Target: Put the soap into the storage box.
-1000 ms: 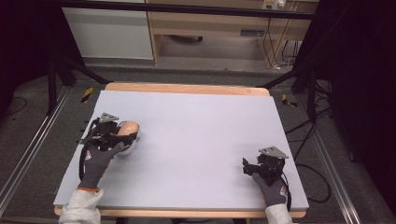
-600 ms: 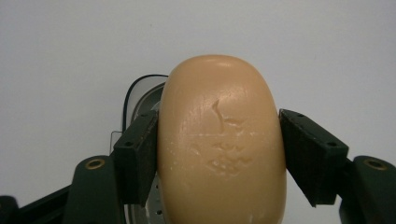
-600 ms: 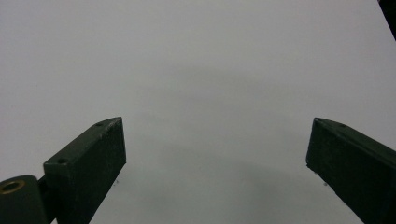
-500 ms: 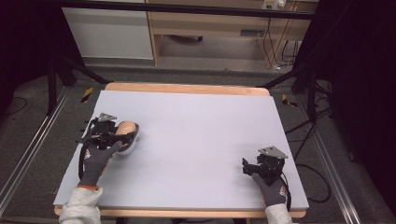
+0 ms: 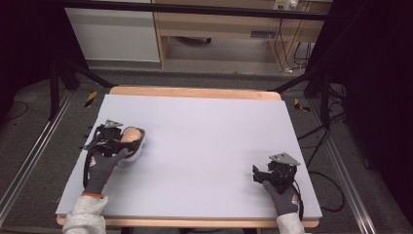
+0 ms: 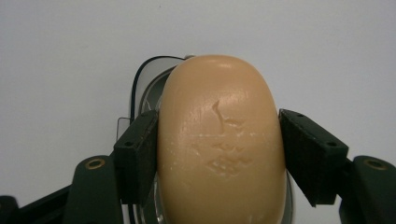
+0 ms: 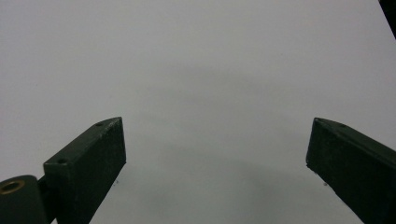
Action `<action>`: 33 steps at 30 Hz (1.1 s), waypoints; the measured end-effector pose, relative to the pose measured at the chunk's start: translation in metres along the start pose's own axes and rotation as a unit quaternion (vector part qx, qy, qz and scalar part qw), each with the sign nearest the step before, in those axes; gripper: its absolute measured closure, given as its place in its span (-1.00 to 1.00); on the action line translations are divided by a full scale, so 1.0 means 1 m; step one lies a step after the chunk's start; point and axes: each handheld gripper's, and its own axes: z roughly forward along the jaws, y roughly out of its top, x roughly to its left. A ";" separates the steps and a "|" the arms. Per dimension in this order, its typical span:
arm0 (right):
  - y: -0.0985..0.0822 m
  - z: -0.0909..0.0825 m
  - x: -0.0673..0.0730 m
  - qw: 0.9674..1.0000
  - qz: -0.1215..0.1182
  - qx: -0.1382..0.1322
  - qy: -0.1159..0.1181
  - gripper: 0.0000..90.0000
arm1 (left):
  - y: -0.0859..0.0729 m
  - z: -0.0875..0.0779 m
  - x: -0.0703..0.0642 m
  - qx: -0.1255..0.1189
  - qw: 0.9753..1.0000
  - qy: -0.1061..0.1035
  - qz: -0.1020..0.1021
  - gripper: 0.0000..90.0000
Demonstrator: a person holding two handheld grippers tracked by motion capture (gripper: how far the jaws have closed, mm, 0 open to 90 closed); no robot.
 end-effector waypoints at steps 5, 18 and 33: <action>0.000 0.000 0.000 1.000 0.000 0.001 0.001 -0.89 | -0.001 0.002 0.001 0.001 1.000 0.003 -0.004 -0.30; 0.000 0.000 0.001 1.000 0.002 0.002 -0.001 -0.89 | -0.002 0.003 0.001 -0.001 1.000 0.002 -0.005 -0.30; 0.000 0.000 0.000 1.000 0.000 0.001 -0.002 -0.89 | -0.001 -0.001 -0.001 -0.013 1.000 0.007 -0.003 -0.33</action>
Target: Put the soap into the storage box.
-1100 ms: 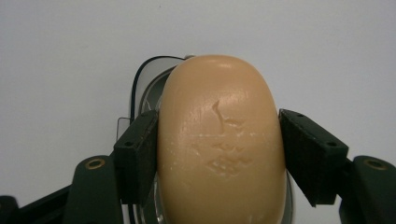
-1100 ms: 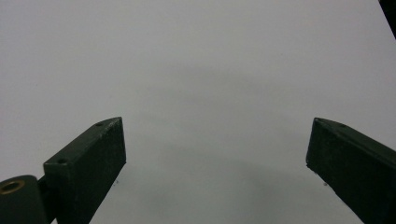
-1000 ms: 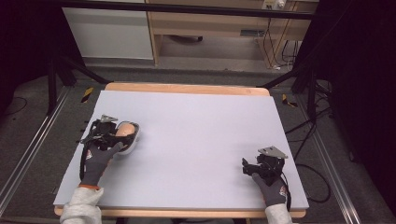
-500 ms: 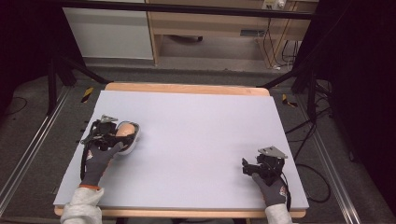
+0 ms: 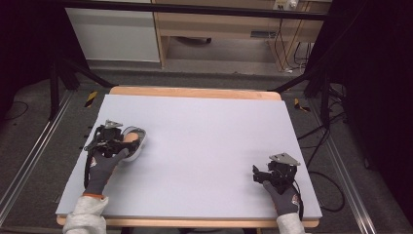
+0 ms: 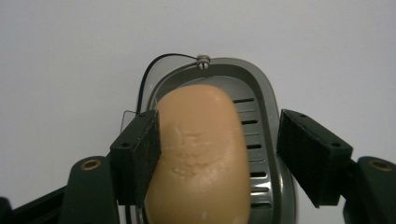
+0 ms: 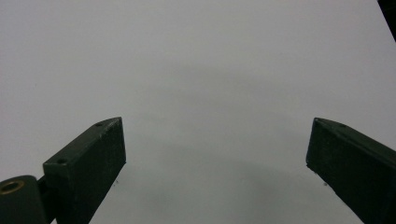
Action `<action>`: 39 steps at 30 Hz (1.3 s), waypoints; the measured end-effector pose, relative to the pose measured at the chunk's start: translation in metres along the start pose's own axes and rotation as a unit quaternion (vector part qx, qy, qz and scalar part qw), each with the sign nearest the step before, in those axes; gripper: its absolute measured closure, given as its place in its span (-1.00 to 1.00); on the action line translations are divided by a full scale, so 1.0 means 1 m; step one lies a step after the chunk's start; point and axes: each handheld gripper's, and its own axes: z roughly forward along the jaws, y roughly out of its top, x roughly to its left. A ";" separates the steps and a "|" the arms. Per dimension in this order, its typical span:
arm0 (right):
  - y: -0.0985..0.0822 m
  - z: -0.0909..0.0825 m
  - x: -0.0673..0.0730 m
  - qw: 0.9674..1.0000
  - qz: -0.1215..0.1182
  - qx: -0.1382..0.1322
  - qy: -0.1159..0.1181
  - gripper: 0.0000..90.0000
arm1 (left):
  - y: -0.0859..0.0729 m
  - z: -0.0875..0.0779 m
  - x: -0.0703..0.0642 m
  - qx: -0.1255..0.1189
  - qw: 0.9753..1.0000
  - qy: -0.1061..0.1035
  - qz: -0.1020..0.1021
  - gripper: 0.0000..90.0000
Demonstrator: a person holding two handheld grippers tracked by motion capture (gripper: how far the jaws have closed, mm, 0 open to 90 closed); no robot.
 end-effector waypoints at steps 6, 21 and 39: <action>0.000 -0.001 0.000 1.000 0.002 0.000 0.000 -0.89 | 0.004 -0.009 -0.008 -0.020 1.000 -0.011 0.007 -0.31; 0.000 -0.002 -0.002 1.000 0.005 -0.003 -0.005 -0.89 | -0.003 -0.026 -0.039 -0.057 0.996 -0.053 0.038 -0.16; -0.003 -0.005 -0.008 1.000 0.017 -0.004 -0.009 -0.90 | -0.047 -0.023 -0.072 -0.035 0.992 -0.080 0.086 -0.27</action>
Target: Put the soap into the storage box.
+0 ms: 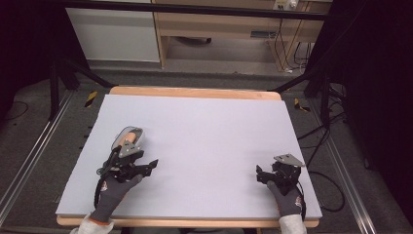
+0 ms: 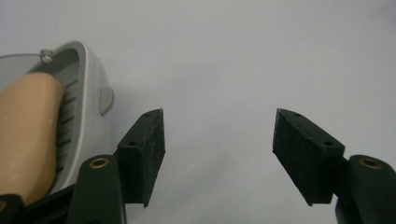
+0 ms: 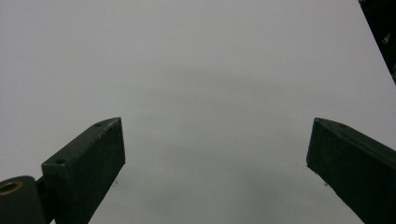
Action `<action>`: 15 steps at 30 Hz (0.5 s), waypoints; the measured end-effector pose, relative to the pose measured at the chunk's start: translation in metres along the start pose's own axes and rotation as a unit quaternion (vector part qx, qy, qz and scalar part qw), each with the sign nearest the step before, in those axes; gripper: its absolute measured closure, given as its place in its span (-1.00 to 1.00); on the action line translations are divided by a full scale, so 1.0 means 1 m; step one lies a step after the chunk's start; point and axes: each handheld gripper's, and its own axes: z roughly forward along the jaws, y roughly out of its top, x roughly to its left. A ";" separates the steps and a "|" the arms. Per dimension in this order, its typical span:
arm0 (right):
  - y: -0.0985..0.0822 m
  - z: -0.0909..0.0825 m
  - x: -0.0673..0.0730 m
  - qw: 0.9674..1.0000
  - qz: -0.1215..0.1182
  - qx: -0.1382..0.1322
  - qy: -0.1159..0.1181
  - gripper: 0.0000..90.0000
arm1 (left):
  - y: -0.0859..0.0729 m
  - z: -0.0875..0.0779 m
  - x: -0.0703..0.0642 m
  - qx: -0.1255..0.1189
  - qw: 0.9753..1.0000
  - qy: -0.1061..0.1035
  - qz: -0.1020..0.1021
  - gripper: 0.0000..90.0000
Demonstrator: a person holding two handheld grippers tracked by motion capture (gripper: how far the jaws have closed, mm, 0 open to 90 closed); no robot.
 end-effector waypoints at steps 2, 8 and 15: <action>0.000 0.000 0.000 1.000 0.001 0.001 -0.001 -0.90 | -0.007 -0.001 -0.001 0.002 1.000 0.000 -0.001 -0.28; -0.001 0.001 -0.002 1.000 0.002 0.004 -0.004 -0.90 | -0.024 -0.004 0.001 0.016 1.000 -0.002 -0.002 -0.30; -0.002 0.001 -0.006 1.000 0.008 0.006 -0.009 -0.90 | -0.034 -0.008 0.005 0.019 1.000 0.002 -0.004 -0.35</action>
